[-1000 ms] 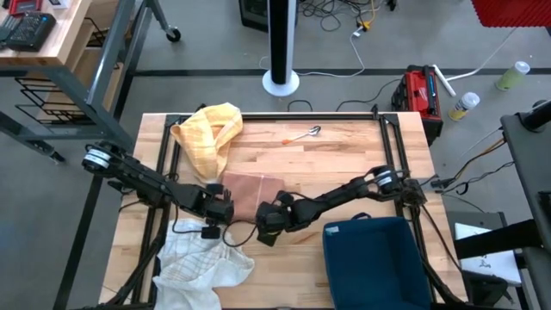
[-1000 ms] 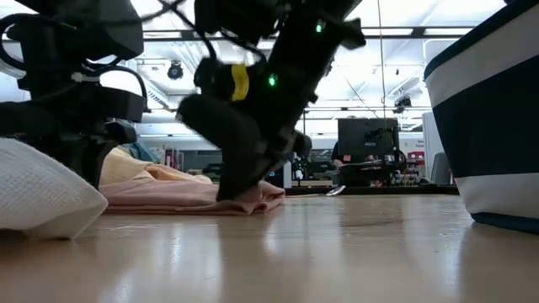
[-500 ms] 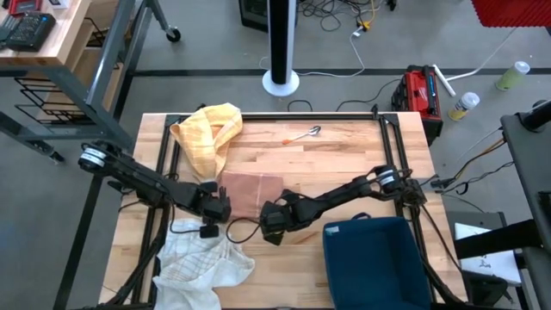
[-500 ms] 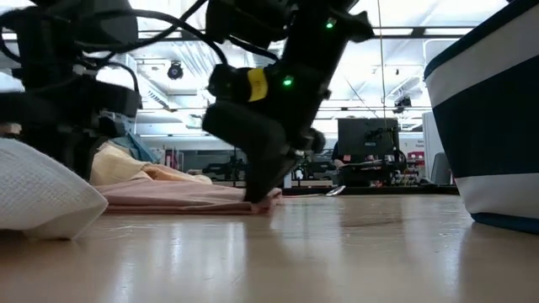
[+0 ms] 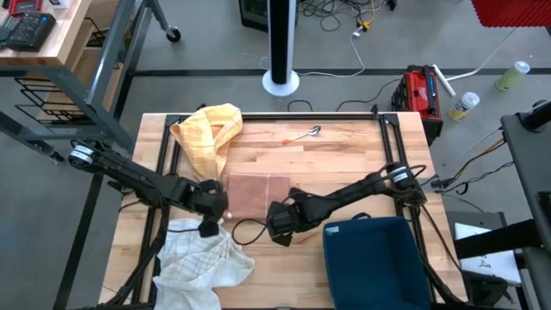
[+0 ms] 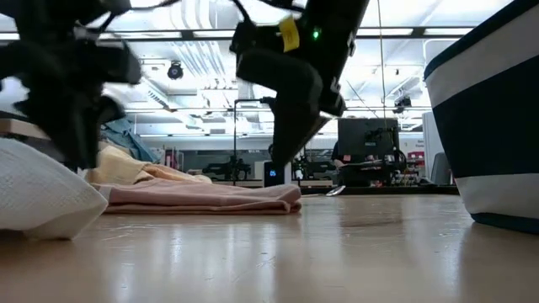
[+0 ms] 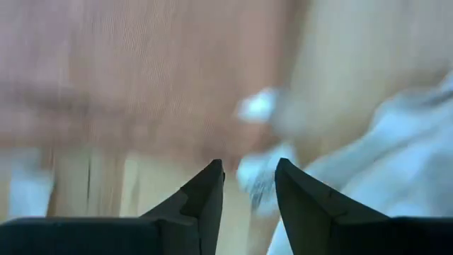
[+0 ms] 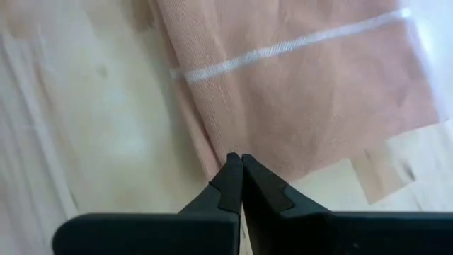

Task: Fold towel
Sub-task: Fold the brown towel

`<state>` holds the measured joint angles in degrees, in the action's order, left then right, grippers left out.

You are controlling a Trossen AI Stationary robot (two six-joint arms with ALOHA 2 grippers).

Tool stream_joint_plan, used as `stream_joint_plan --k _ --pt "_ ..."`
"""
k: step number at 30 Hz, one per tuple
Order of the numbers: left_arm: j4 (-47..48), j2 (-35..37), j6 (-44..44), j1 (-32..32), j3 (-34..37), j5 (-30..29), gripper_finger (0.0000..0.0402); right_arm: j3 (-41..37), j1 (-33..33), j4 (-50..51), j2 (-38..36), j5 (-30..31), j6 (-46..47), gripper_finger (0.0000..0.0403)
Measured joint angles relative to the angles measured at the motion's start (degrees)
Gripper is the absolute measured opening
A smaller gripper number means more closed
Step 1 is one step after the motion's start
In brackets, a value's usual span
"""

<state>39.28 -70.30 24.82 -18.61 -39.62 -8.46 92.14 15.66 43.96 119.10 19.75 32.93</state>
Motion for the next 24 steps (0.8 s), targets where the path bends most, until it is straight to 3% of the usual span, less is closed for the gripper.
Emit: stream_joint_plan --k 7,17,24 --pt "-11.07 -2.03 -12.26 1.76 -0.07 -9.37 0.0088 -0.1 -2.95 -1.47 -0.65 2.64 -1.48 0.0" --pt "-5.71 -13.74 -12.48 8.49 -0.06 -7.89 0.004 -2.79 -6.58 -5.11 3.36 1.26 -2.7 0.0" --pt "-6.96 -14.51 -12.33 8.7 -0.16 -7.45 0.0018 -5.86 -7.17 2.39 2.31 1.74 -0.3 0.0"
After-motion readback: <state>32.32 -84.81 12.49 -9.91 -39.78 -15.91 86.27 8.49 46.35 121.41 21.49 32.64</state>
